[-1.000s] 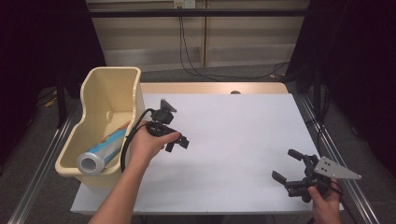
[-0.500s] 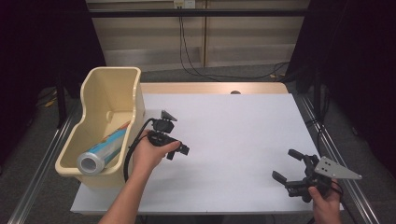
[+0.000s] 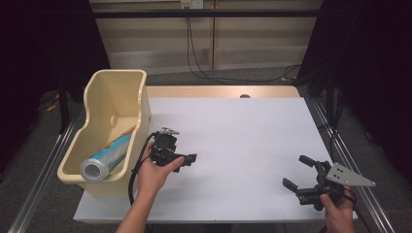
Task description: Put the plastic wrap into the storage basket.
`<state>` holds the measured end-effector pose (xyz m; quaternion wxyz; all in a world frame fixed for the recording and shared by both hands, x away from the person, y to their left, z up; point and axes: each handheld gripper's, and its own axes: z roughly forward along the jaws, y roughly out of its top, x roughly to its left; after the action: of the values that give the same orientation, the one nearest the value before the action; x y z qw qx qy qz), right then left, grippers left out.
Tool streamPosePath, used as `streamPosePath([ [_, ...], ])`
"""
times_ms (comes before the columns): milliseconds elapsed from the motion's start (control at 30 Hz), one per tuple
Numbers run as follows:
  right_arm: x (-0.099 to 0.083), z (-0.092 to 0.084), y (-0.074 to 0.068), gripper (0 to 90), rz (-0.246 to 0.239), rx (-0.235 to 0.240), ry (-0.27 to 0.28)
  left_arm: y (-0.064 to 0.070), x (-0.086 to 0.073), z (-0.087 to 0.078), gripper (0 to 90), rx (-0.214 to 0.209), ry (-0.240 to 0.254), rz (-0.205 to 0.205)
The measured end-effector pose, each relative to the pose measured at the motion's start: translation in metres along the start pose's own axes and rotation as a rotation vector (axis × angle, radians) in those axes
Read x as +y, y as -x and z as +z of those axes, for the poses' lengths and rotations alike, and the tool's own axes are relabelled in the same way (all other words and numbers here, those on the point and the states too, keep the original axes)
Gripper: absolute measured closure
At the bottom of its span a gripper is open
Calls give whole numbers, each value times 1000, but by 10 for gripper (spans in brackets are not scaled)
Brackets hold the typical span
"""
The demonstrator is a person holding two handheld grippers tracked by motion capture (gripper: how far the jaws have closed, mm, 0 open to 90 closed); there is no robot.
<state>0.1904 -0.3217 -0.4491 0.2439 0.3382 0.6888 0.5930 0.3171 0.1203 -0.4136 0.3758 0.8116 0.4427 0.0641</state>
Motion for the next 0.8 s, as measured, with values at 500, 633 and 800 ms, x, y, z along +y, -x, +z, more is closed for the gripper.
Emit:
streamPosePath([
  [500, 0, 1, 0, 1, -4, 2, -3, -4, -36, -4, 88, 51, 243, 87],
  [633, 0, 1, -1, 1, -4, 3, -6, 0, -38, -7, 76, 90, 297, 143],
  [800, 0, 2, -1, 1, -6, 6, -6, 1, -45, -11, 53, 115, 395, 164],
])
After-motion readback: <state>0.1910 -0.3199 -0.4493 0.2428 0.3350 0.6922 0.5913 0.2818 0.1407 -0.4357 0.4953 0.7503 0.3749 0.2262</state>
